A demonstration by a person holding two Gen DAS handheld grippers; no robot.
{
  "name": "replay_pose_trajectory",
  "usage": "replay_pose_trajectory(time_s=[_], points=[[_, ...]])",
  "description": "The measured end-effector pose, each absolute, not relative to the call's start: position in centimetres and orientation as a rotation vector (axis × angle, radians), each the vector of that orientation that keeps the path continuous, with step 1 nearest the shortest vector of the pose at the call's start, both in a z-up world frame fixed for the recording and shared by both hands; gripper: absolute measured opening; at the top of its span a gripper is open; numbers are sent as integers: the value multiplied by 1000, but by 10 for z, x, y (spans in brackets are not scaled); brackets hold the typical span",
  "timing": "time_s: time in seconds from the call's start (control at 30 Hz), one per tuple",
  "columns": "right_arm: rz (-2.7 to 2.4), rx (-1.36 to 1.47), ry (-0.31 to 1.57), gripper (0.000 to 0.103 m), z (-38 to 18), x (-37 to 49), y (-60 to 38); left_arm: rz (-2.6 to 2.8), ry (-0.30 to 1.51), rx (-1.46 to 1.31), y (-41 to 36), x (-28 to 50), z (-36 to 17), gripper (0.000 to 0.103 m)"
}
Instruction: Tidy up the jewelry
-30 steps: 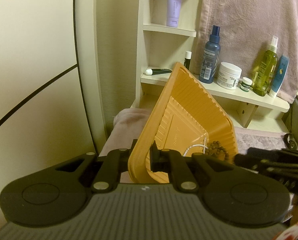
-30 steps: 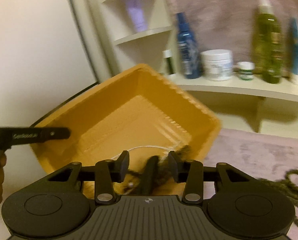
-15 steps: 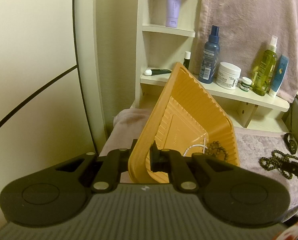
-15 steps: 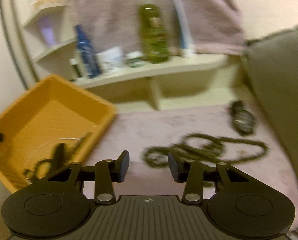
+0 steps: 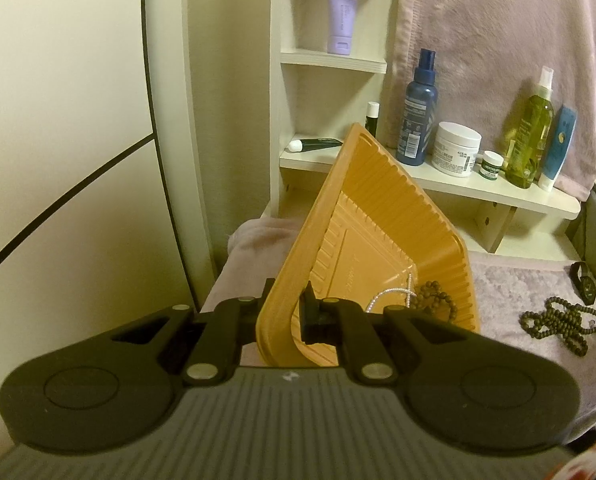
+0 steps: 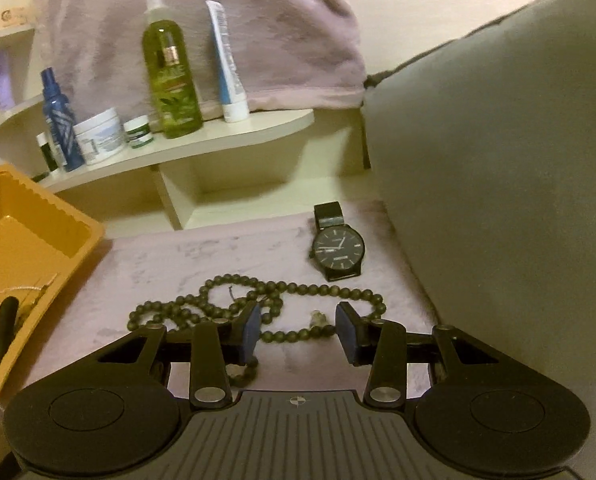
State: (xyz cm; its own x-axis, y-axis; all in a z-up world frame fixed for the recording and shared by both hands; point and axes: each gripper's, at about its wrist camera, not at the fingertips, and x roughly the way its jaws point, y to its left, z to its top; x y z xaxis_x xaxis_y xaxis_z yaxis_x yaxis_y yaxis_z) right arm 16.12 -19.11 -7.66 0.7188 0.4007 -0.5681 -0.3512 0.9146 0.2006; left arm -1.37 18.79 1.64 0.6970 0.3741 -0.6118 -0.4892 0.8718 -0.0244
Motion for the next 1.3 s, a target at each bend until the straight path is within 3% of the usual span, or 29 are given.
replay_pose_trajectory(time_s=[0.1,0.2,0.33,0.7,0.9,1.3], points=[[406,69,650,42,-79,166,-192,485,638,-191,188,-14,16,9],[409,51,655,33,-80,172,-188,485,639,-191,188,-14,16,9],[411,12,664,29,-85,179,-181,484,639,-192,188,-14,16,9],[387,-68,670,23,-98,186,-171,485,640,-193,188,-14,16,9],[394,-107,661,9,-98,184,-168,487,641,-194,189,-14,15,9],[427,-108,576,9,-69,170,-160,485,643,-201,189,-15,14,9]])
